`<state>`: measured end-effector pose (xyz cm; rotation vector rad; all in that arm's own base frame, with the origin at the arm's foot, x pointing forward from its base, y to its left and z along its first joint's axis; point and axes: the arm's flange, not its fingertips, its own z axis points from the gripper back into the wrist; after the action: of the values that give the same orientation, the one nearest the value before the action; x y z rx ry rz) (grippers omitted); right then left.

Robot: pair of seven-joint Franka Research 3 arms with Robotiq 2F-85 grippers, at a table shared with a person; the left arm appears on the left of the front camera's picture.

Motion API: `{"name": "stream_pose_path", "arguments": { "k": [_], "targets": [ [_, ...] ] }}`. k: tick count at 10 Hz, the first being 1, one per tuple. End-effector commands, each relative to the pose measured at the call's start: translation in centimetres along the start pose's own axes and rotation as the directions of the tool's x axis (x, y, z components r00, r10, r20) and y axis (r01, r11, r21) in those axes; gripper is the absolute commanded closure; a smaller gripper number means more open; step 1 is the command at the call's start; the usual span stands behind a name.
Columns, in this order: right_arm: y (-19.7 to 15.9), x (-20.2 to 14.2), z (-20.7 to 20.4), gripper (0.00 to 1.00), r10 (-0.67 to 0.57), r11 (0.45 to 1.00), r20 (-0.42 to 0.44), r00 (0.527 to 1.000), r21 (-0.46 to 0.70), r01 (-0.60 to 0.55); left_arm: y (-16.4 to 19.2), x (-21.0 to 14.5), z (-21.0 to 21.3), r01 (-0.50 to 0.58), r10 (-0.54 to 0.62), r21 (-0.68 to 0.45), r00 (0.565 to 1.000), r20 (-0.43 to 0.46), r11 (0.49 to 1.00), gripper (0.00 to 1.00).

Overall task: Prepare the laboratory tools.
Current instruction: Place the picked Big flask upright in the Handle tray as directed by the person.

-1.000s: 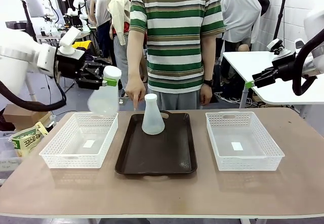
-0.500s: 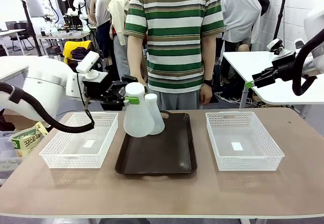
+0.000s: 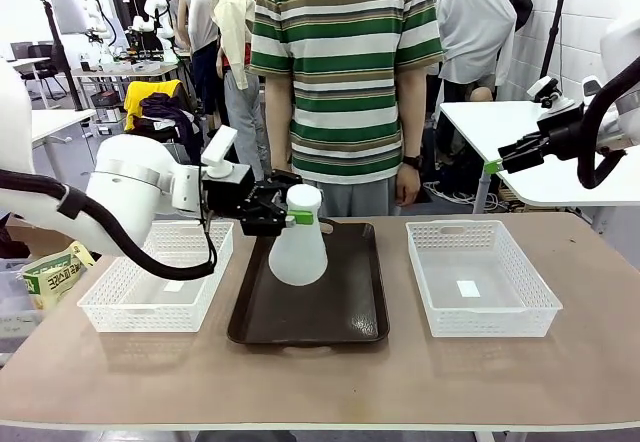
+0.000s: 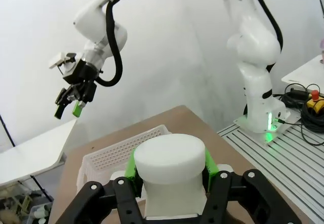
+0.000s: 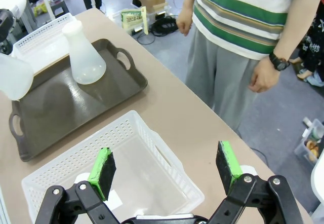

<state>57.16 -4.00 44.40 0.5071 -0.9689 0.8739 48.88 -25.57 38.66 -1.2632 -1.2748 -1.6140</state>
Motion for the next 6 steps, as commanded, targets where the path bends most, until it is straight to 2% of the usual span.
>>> {"name": "stream_pose_path", "arguments": {
  "k": [1,2,3,6],
  "targets": [
    [0.1,-0.1,0.1,0.0,-0.001,1.0,-0.012,1.0,0.003,0.001,1.0,-0.4,-1.0,-0.012,0.011,0.036,1.0,0.012,0.999,1.0],
    [0.1,-0.1,0.1,0.0,-0.001,1.0,-0.012,1.0,0.003,0.001,1.1,-0.9,-1.0,-0.019,0.018,0.038,0.999,0.032,0.999,1.0],
    [0.1,-0.1,0.1,0.0,-0.001,1.0,-0.012,1.0,0.003,0.001,1.4,-1.5,-1.0,-0.053,0.052,0.006,0.994,0.091,0.999,1.0],
    [0.1,-0.1,0.1,0.0,-0.001,1.0,-0.012,1.0,0.003,0.001,1.4,-3.9,-0.9,-0.104,0.1,0.071,0.993,0.069,0.992,1.0]
  ]
}}
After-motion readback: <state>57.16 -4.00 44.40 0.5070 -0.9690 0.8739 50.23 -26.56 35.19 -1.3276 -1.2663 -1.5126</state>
